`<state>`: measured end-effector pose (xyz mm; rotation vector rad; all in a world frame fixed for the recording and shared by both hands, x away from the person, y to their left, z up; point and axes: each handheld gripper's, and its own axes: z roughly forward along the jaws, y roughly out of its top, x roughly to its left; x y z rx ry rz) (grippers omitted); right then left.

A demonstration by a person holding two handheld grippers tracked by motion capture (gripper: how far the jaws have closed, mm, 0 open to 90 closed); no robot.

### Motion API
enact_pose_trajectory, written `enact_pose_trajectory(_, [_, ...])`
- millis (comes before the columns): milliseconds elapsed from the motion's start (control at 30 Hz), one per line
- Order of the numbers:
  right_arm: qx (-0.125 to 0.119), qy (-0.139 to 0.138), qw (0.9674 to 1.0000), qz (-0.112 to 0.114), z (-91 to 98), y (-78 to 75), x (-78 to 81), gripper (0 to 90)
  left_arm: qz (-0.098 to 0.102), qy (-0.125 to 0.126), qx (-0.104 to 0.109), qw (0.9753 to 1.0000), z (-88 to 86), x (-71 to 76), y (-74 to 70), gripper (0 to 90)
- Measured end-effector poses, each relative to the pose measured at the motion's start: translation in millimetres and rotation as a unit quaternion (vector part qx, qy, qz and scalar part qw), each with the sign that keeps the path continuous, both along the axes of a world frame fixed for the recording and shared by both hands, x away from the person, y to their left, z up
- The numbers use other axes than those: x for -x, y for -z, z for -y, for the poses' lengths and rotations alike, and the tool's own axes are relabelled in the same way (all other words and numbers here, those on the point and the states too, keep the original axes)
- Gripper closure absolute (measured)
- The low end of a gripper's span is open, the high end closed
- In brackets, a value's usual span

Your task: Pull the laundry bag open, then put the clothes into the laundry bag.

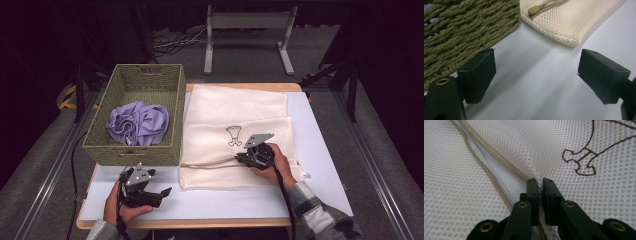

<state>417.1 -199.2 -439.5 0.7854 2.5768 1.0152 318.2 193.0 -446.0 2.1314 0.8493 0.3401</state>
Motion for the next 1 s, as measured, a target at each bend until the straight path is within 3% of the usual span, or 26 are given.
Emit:
enact_pose_trajectory(167, [-0.010,-0.003,0.9999,0.005,2.7,-3.9,1.6,87.6,0.000,-0.003,0.003,1.0000,-3.2,-1.9,0.1,18.6])
enact_pose_trajectory(367, [-0.013,-0.002,0.9993,0.036,2.4,-14.7,10.3,87.8,0.002,0.001,-0.001,1.0000,-3.0,-2.0,0.0,18.6])
enact_pose_trajectory(667, [-0.031,0.000,0.9983,0.050,6.3,-26.0,15.6,87.8,0.003,0.000,-0.006,1.0000,-4.4,-2.4,0.2,20.1])
enact_pose_trajectory(1000, [-0.032,-0.004,0.9979,0.057,6.9,-31.0,19.0,87.9,0.002,0.002,0.001,1.0000,-4.5,-2.0,-1.0,20.7])
